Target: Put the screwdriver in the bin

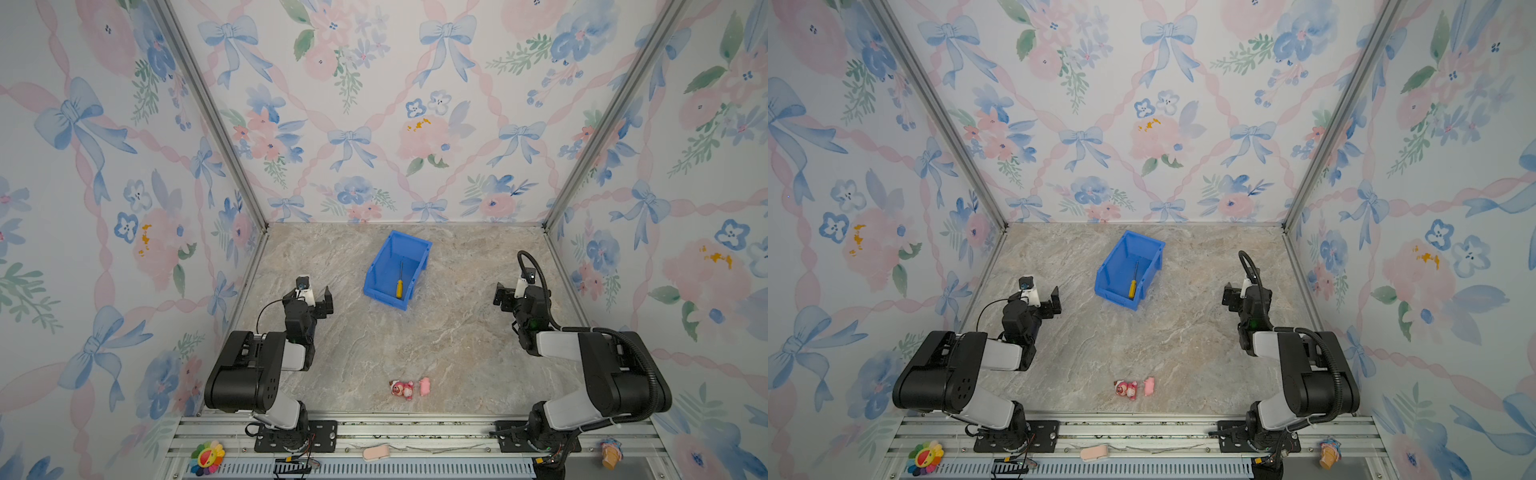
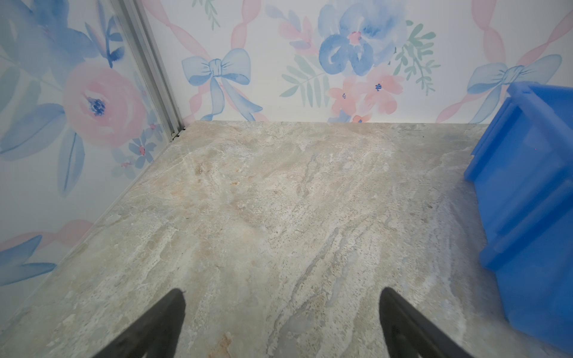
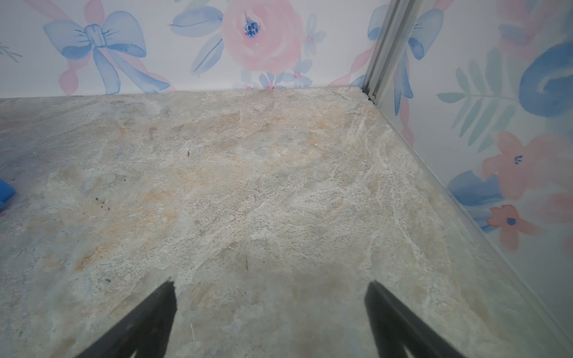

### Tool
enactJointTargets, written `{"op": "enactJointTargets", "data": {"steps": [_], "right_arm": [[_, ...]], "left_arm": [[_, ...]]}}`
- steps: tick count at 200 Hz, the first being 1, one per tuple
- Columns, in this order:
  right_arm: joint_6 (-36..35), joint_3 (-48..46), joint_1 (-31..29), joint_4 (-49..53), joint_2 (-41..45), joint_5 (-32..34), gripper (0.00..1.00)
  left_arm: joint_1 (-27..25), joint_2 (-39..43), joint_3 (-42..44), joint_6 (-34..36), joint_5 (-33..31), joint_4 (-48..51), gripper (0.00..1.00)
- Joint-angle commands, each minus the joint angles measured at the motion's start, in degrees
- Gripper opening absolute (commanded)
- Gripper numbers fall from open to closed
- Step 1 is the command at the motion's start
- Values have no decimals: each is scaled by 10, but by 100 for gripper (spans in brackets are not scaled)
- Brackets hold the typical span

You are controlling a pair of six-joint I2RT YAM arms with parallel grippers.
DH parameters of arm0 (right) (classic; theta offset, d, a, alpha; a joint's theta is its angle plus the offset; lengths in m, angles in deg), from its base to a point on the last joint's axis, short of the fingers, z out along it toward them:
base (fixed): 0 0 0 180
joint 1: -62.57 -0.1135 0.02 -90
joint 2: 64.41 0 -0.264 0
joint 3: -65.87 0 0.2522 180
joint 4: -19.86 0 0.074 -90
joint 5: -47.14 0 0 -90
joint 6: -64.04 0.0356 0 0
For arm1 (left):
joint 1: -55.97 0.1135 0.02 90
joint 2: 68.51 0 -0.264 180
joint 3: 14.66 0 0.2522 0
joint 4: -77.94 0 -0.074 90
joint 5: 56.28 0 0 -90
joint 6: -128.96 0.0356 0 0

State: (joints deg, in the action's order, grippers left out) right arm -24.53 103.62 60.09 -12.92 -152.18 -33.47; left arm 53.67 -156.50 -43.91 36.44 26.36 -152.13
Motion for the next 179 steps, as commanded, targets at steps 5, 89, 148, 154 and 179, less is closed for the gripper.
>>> {"op": "enactJointTargets", "data": {"steps": [5,89,148,154,179], "right_arm": [[-13,-7,-8,-36,-7,-10,97],[-14,-7,-9,-35,-7,-6,97],[-13,-8,-9,-37,-6,-6,97],[-13,-8,-9,-37,-7,-7,97],[-12,-8,-7,-37,-7,-11,97]], "left_arm": [[0,-8,6,12,12,-16,98],[-10,-11,14,16,-11,-39,98],[-10,-12,14,16,-11,-39,98],[-9,-12,14,16,-11,-39,98],[-10,-12,14,16,-11,-40,98]]}}
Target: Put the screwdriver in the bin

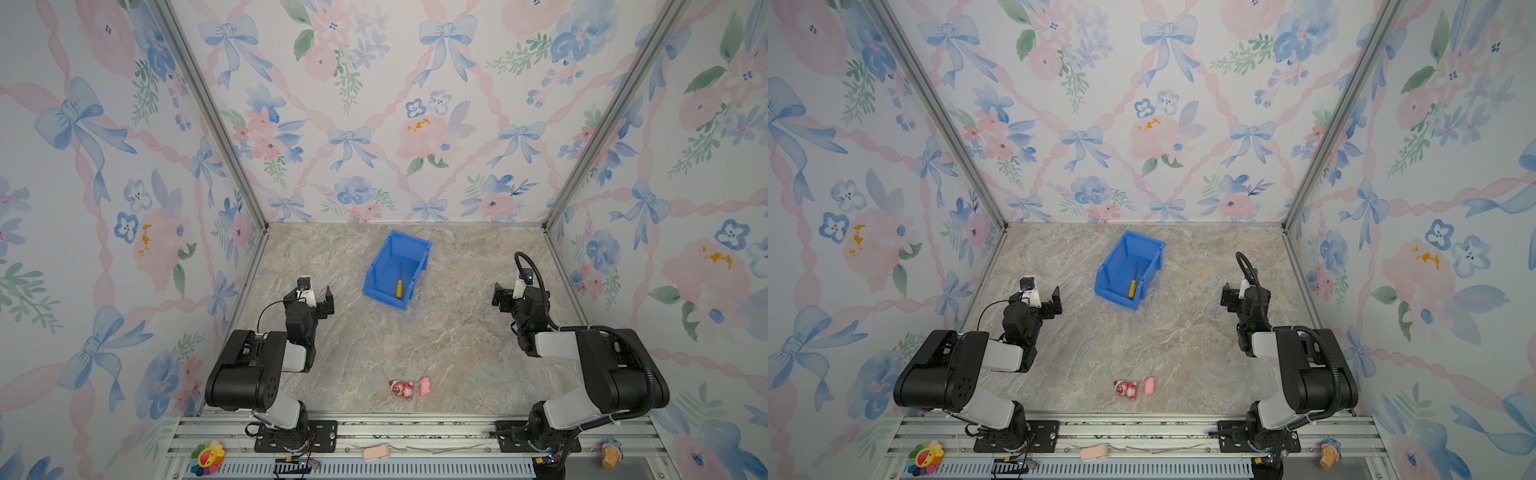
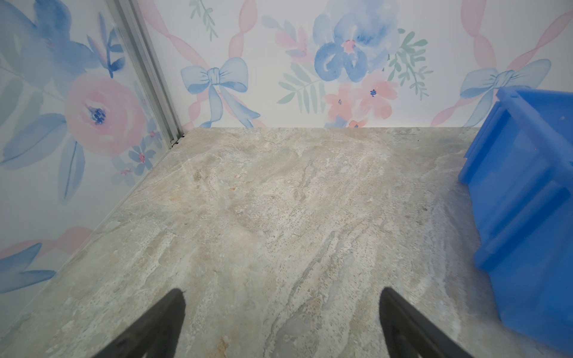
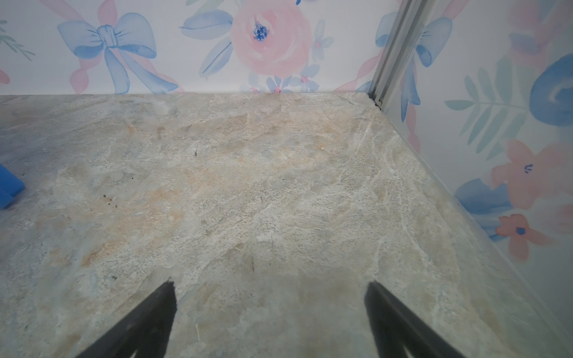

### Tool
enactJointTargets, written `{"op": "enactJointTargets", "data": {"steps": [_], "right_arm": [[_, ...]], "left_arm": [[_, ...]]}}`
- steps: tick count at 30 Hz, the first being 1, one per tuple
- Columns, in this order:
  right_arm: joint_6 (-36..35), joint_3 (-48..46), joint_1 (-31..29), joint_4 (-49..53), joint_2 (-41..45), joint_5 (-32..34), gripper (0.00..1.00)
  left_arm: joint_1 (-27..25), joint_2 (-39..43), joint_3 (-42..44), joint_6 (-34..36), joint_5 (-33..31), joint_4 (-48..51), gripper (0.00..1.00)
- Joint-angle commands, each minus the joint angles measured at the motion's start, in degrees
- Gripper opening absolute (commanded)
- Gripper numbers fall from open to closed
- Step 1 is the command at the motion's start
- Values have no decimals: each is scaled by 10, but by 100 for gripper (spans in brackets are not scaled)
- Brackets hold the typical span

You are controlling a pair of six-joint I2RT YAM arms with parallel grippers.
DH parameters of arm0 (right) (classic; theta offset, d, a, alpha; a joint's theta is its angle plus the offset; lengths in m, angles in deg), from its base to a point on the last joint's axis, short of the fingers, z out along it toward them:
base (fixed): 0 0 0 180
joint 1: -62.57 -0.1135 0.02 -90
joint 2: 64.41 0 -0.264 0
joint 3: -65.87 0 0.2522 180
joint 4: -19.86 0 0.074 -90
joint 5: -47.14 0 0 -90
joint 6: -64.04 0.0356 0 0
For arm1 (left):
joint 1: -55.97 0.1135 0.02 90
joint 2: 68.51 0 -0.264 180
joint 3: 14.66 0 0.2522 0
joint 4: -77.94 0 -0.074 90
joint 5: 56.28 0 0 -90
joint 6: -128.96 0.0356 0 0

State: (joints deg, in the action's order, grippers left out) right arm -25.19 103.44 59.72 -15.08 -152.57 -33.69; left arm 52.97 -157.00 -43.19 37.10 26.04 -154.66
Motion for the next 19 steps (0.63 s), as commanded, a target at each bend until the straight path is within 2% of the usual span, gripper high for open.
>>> {"op": "enactJointTargets", "data": {"steps": [1,19], "right_arm": [[-5,-7,-3,-16,-3,-10,97],[-2,-7,0,-16,-3,-15,97]], "left_arm": [[-3,-7,7,9,-8,-15,98],[-2,-8,6,9,-6,-14,98]]}}
